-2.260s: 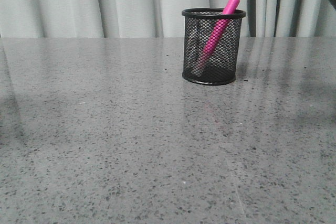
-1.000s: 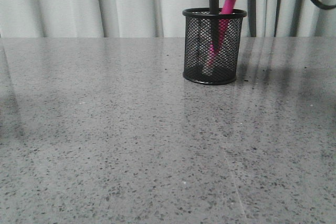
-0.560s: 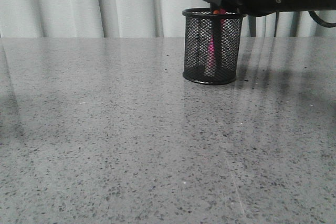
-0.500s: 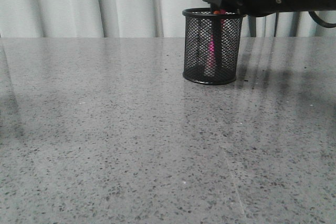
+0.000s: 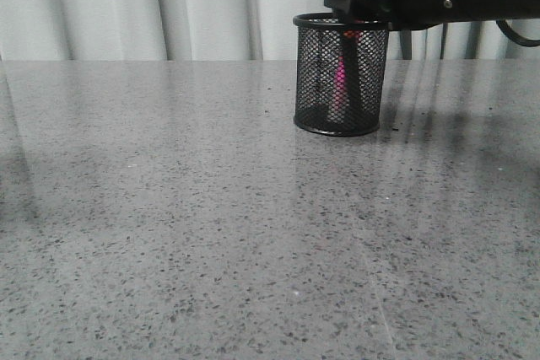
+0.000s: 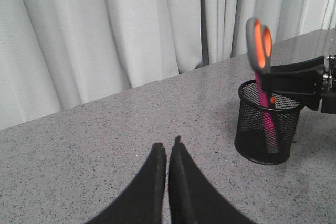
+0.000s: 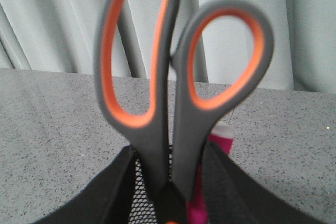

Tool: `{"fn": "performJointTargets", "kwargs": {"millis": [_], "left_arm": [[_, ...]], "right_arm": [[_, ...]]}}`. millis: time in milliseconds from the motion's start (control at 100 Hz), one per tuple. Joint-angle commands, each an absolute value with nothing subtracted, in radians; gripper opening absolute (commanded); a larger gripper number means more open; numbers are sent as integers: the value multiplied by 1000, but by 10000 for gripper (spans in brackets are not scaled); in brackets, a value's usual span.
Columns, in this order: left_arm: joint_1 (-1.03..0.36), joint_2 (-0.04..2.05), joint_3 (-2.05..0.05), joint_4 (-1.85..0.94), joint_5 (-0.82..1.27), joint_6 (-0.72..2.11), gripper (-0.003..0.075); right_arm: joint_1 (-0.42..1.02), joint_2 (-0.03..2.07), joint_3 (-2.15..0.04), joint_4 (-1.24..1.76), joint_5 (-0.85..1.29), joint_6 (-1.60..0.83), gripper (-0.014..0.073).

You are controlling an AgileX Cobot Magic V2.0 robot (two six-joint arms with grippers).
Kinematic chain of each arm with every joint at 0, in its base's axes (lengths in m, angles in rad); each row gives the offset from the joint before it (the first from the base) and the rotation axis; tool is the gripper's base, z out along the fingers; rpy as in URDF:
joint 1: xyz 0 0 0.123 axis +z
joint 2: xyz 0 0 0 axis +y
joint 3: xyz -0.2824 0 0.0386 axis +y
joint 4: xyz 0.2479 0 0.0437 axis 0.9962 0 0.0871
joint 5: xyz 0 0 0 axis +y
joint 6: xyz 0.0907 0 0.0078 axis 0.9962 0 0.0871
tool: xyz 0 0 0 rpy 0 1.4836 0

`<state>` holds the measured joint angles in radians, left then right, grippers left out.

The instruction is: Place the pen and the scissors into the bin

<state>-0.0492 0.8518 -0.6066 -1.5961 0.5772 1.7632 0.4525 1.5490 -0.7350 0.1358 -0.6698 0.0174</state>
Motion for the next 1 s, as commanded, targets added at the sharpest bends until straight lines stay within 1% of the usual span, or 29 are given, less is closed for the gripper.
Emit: {"fn": "performJointTargets", "kwargs": {"millis": [0,230,300,400,470,520,580,800,900,990], "left_arm": [[-59,842,-632,-1649,589,1760,-19],[-59,842,-632,-1645,566,1760,-19],[-59,842,-632,-1643,556,1760,-19],[-59,842,-632,-1643,534,1760,-19],[-59,842,-632,-1643,509,1760,-19],[-59,842,-632,-1643,494,1760,-20],[-59,842,-632,-1643,473,1760,-19],[-59,789,-615,-1628,438,1763,-20],[-59,714,-564,-1655,395,1790,-20],[-59,620,-490,-1697,331,1833,-20]], "right_arm": [[453,1501,-756,119,-765,11,297],[453,1418,-756,119,-761,11,293],[453,1374,-755,119,-761,10,264],[453,1306,-755,119,-752,-51,172],[451,1253,-755,119,-717,-118,83],[445,1215,-755,119,-665,-168,0],[437,1163,-755,119,-599,-217,-79],[388,948,-754,119,-334,-262,-74],[376,833,-721,119,-276,-277,-66],[376,722,-649,119,-256,-296,-64]]}}
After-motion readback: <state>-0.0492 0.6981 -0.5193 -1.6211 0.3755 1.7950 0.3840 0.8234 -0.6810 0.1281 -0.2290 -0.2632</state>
